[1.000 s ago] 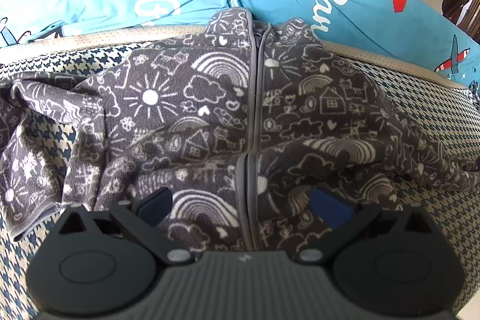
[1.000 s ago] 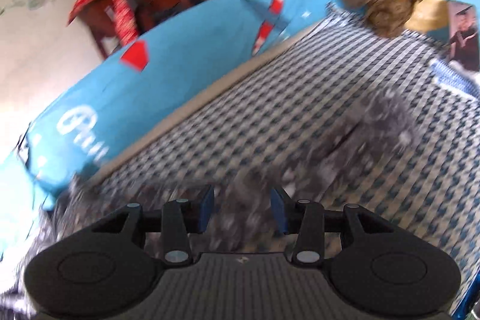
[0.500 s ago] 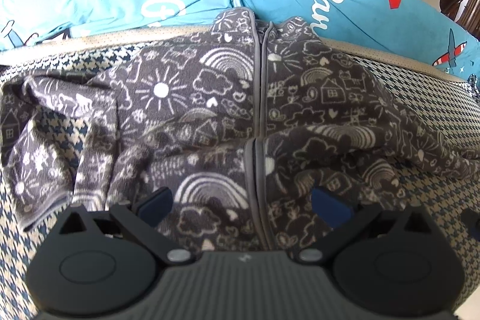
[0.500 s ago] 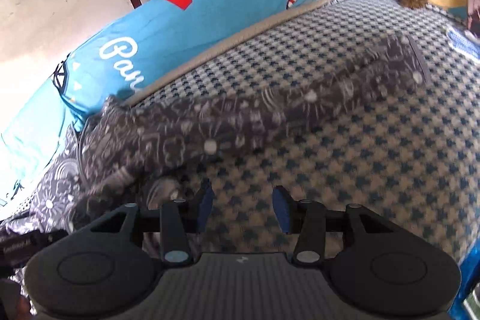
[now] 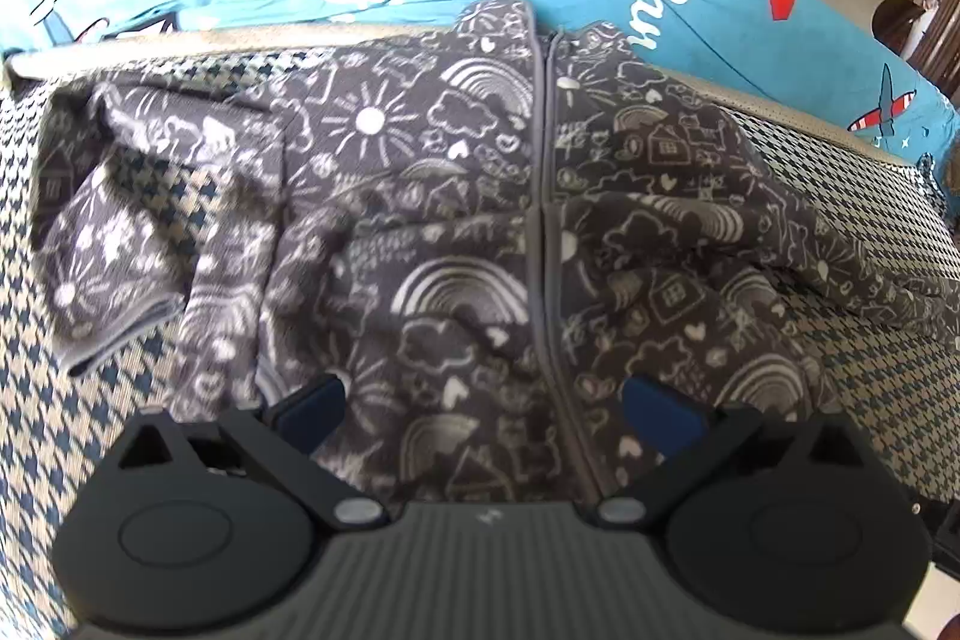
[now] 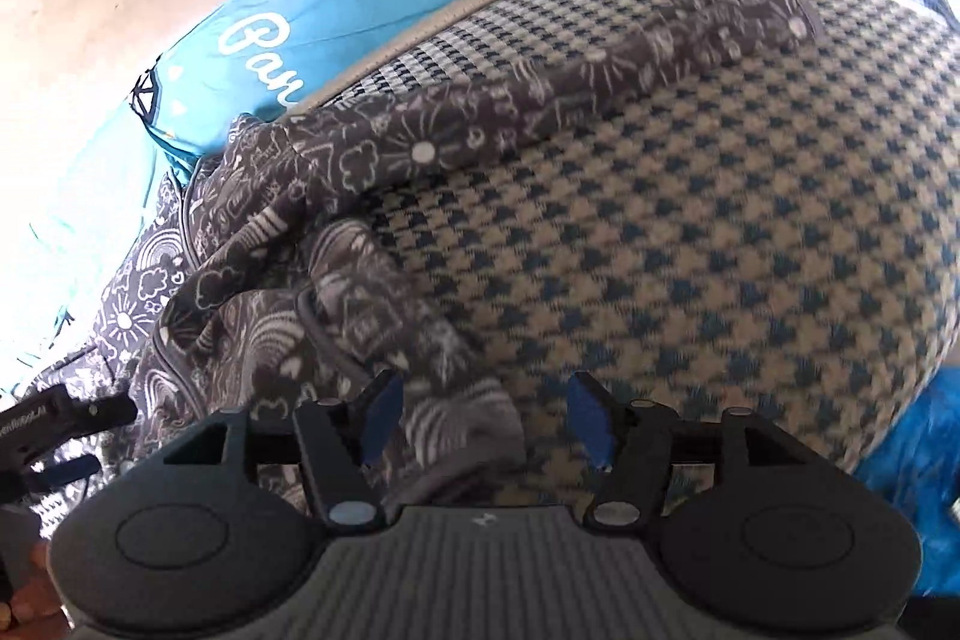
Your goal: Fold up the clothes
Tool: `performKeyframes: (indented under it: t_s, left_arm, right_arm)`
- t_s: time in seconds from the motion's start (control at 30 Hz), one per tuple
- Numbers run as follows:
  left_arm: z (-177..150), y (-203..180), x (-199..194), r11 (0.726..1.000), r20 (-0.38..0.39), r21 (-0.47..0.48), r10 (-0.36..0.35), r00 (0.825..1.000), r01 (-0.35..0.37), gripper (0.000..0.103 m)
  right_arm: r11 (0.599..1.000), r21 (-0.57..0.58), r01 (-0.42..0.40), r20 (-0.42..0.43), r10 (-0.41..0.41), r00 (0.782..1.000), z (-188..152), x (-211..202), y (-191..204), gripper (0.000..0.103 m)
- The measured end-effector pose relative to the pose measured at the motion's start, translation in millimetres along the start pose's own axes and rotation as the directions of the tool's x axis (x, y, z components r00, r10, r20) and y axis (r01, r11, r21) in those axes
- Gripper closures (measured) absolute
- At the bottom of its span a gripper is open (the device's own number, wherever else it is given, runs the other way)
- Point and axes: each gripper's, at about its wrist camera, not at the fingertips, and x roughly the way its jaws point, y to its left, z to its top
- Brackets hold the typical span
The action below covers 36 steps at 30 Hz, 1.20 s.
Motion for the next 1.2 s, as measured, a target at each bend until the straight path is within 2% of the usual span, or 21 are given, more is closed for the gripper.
performKeyframes:
  t_s: [0.23,0.47,0.6,0.63,0.73,0.77,0.8,1.0,1.2]
  left_arm:
    - [-12,13,-2,1.000,-0.011,-0.023,0.015,1.000,-0.015,0.000]
    - [-17,21,-2,0.999,-0.020,-0.039,0.026,0.999,-0.027,0.000]
    - [-20,23,-2,0.999,-0.026,-0.039,0.027,0.999,-0.028,0.000]
    - [-21,24,-1,0.999,-0.028,-0.041,0.029,0.999,-0.030,0.000]
    - [-22,26,0,0.998,-0.034,-0.049,0.032,0.999,-0.034,0.000]
    - [-23,28,0,0.998,-0.037,-0.051,0.035,0.999,-0.036,0.000]
    - [-24,29,0,0.998,-0.040,-0.052,0.038,0.998,-0.040,0.000]
    - [-29,43,0,0.996,-0.053,-0.075,0.049,0.997,-0.053,0.000]
    - [-34,52,-6,0.996,-0.047,-0.072,0.053,0.997,-0.056,0.000]
  right_arm:
    - [1.000,0.031,-0.002,-0.031,0.003,1.000,-7,13,1,0.035]
    - [0.998,-0.060,0.028,-0.003,-0.029,1.000,-16,20,18,0.031]
    - [0.994,-0.106,0.039,0.011,-0.038,0.999,-20,22,27,0.050]
    - [0.992,-0.116,0.045,0.017,-0.044,0.999,-21,23,29,0.052]
    - [0.990,-0.132,0.044,0.027,-0.041,0.999,-22,25,33,0.069]
    - [0.990,-0.135,0.035,0.026,-0.032,0.999,-22,26,33,0.081]
    - [0.990,-0.138,0.029,0.026,-0.026,0.999,-22,26,34,0.084]
    - [0.991,-0.127,0.030,0.077,-0.021,0.997,-31,16,34,0.090]
    - [0.983,-0.172,0.068,0.156,-0.041,0.987,-41,-21,31,0.092]
